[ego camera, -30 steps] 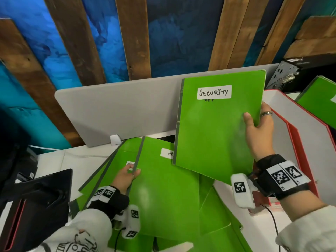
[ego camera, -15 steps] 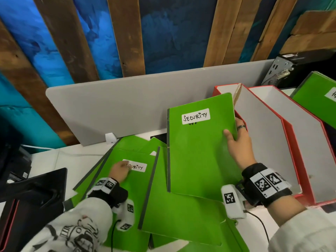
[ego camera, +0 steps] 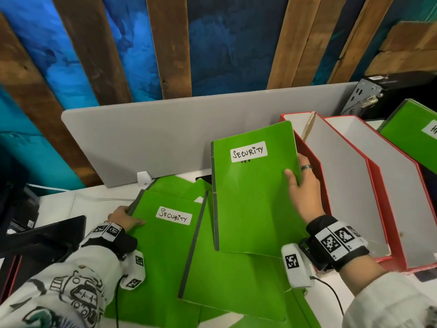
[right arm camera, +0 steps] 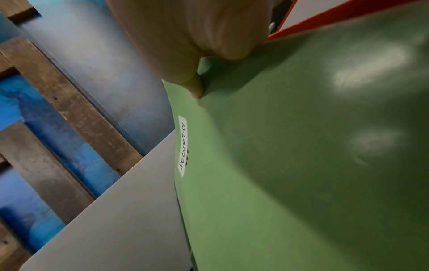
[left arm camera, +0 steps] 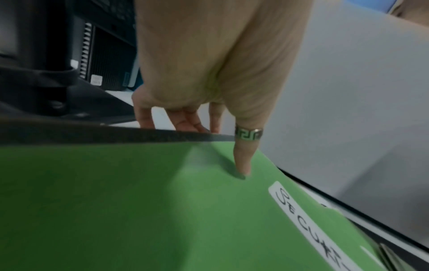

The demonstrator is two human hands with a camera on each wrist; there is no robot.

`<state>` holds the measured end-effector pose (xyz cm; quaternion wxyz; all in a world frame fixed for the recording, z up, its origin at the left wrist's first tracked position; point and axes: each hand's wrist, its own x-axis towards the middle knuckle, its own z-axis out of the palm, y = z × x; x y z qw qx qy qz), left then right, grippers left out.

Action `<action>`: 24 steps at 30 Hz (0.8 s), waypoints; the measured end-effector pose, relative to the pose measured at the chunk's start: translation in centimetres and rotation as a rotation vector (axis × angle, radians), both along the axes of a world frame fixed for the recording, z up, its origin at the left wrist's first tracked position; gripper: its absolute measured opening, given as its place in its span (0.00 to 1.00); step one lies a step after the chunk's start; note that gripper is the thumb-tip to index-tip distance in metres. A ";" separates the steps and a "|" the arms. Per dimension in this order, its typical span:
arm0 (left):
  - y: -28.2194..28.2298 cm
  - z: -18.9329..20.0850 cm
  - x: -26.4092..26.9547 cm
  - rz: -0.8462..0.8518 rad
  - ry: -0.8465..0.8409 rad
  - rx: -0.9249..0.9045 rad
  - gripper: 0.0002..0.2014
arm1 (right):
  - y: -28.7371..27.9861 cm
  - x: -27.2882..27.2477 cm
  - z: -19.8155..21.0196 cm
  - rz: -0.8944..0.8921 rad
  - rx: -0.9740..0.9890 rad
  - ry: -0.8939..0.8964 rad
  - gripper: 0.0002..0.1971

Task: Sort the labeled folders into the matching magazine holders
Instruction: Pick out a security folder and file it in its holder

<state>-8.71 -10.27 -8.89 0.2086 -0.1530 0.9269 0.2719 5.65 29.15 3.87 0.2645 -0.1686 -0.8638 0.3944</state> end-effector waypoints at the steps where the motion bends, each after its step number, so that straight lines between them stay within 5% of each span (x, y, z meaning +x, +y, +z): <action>1: 0.1 0.7 0.1 -0.005 0.011 0.009 0.36 | 0.0 0.0 -0.1 -0.001 0.004 0.000 0.21; 11: 0.7 7.1 0.2 -0.094 0.151 0.429 0.07 | 0.4 -0.2 1.1 0.022 0.020 0.014 0.21; 24: -0.4 17.4 -0.7 -0.067 0.722 0.673 0.13 | 0.7 0.1 1.5 0.049 -0.023 0.069 0.22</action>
